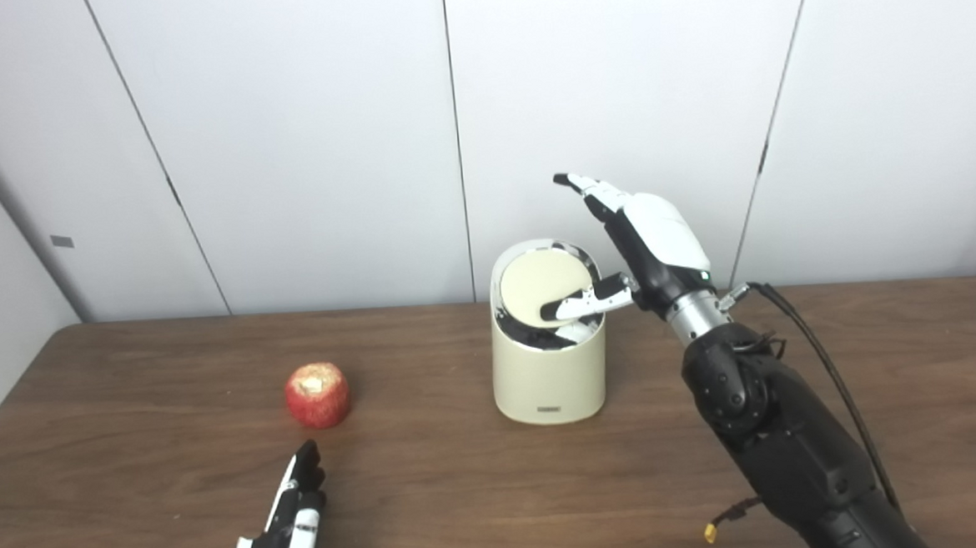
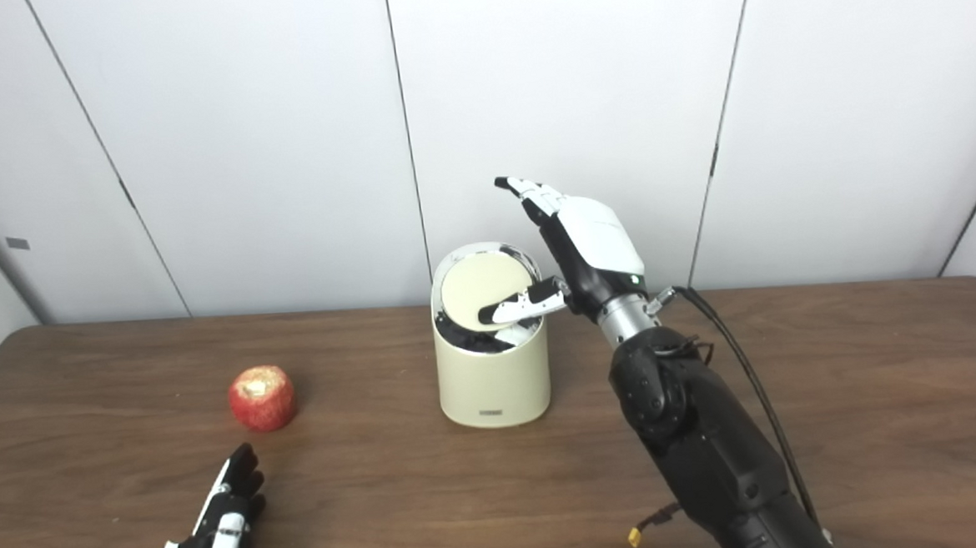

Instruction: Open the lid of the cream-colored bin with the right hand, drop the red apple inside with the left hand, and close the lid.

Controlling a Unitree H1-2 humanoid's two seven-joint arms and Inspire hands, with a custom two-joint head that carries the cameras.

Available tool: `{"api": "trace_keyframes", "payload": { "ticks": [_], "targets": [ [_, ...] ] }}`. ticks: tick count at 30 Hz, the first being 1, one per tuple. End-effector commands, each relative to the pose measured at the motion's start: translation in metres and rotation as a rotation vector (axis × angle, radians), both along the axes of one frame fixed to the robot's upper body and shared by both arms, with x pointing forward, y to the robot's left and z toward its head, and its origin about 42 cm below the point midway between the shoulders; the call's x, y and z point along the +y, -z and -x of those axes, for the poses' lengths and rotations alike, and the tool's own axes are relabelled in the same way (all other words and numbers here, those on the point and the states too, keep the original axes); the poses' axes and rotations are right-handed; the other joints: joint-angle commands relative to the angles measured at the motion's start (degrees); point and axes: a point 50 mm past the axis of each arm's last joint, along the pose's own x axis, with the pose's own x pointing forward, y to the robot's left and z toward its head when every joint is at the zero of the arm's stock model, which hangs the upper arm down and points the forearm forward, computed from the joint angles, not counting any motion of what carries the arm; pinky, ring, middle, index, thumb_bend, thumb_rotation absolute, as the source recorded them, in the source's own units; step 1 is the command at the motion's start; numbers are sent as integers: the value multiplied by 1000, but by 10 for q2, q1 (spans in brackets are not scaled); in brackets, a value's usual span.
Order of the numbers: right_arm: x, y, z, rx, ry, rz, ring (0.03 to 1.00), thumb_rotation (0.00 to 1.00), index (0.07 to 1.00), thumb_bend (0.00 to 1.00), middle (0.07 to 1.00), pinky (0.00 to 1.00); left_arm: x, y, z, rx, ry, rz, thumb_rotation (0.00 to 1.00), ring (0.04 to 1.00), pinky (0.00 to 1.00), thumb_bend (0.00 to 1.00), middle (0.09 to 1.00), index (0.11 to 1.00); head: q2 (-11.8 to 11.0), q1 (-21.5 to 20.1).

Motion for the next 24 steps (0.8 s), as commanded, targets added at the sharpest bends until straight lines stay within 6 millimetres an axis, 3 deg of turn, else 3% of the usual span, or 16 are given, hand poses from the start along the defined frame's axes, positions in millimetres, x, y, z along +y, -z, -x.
{"api": "trace_keyframes", "payload": {
  "ticks": [1,18,20,24],
  "targets": [
    [-5,-11,-6,-44,25,49,951,196,915,921,941,971,-1,3,24,10,-13,-3,827,1000,1000,255,1000,1000,2,0],
    [-3,-12,-6,-44,16,37,941,235,914,915,929,940,1,3,20,6,-19,-13,821,1000,1000,258,1000,1000,-1,-2],
    [-3,-13,-5,-31,14,-14,941,271,909,893,928,944,2,4,20,8,-20,-28,823,1000,1000,242,1000,1000,-2,-3],
    [-6,-18,-3,14,40,-255,885,443,870,706,890,854,3,4,20,29,-20,-72,826,1000,1000,226,1000,1000,0,-1]
  ]
}}
